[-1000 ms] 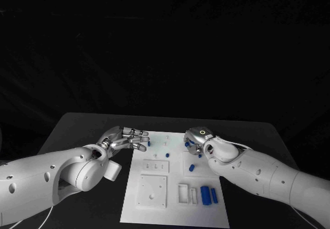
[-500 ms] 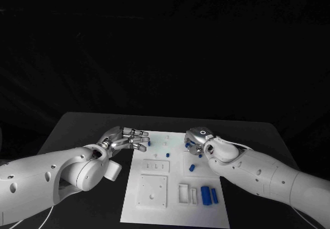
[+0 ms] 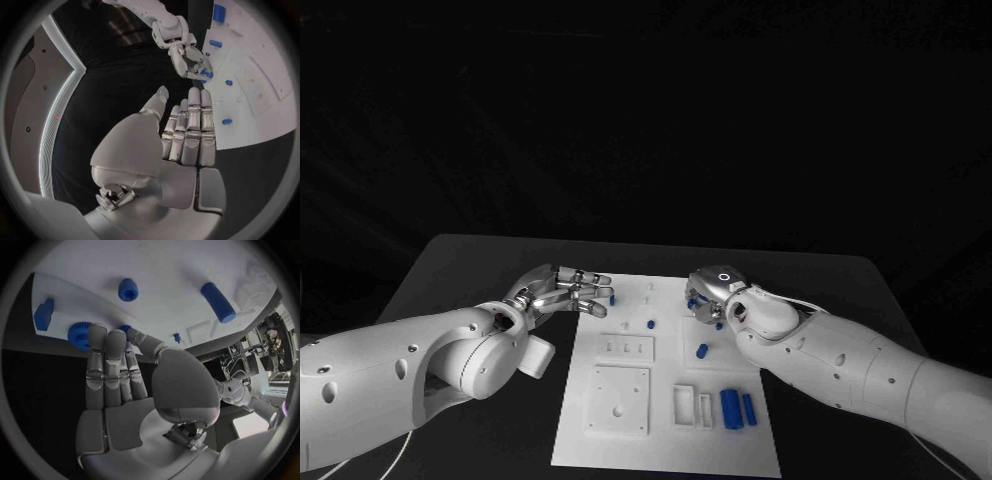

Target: Assemble the parts on the task board

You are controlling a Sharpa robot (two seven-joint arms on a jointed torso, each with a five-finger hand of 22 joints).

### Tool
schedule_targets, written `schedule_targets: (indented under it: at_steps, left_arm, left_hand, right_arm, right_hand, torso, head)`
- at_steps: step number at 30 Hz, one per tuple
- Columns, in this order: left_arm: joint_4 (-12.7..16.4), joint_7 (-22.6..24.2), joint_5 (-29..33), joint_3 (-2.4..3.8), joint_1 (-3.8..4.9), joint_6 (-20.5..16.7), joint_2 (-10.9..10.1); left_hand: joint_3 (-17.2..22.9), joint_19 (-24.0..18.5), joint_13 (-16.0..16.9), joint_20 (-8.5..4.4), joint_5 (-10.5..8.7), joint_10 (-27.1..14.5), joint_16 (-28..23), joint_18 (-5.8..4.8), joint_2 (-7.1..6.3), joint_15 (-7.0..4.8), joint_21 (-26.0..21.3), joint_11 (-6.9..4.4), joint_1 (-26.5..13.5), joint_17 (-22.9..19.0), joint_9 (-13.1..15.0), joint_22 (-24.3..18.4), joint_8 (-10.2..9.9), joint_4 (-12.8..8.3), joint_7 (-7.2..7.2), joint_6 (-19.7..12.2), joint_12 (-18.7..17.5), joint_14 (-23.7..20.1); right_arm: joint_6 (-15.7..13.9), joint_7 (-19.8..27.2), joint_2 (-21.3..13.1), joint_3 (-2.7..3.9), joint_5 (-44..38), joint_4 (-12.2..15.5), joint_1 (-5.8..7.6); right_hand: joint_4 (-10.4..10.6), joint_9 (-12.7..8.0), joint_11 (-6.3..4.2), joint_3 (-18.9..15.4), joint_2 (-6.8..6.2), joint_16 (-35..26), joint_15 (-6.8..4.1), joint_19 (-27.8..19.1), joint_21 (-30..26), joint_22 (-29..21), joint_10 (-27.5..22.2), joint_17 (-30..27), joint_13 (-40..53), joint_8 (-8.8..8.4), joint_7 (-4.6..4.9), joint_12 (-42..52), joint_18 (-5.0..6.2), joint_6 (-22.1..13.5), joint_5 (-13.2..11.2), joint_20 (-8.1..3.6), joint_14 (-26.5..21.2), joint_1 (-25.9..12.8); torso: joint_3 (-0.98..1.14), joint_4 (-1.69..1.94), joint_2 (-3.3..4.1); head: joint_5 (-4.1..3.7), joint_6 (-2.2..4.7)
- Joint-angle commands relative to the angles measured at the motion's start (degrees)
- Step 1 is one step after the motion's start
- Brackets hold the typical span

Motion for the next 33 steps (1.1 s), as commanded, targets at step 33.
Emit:
schedule_targets:
  at_steps: [33]
  left_arm:
    - [-0.21, -0.46, -0.36, 0.05, 0.21, 0.75, 0.53]
  left_hand:
    - [0.13, -0.68, 0.08, 0.06, 0.44, -0.51, 0.40, -0.38, 0.20, 0.01, 0.32, 0.10, -0.33, -0.11, 0.09, 0.09, 0.24, -0.50, 0.35, 0.07, 0.23, -0.46]
  right_arm:
    - [-2.66, -3.36, 0.01, 0.38, 0.09, 2.96, 1.04]
  right_hand:
    - [0.12, 0.16, -1.11, 0.90, 1.75, -0.31, -1.70, 1.21, 0.73, 5.94, 3.71, 0.27, 0.09, 0.32, -0.92, 0.30, -0.69, 3.84, 0.00, -1.46, -0.12, -0.23]
  torso:
    - [-0.17, -0.20, 0.03]
  head:
    - [0.05, 0.59]
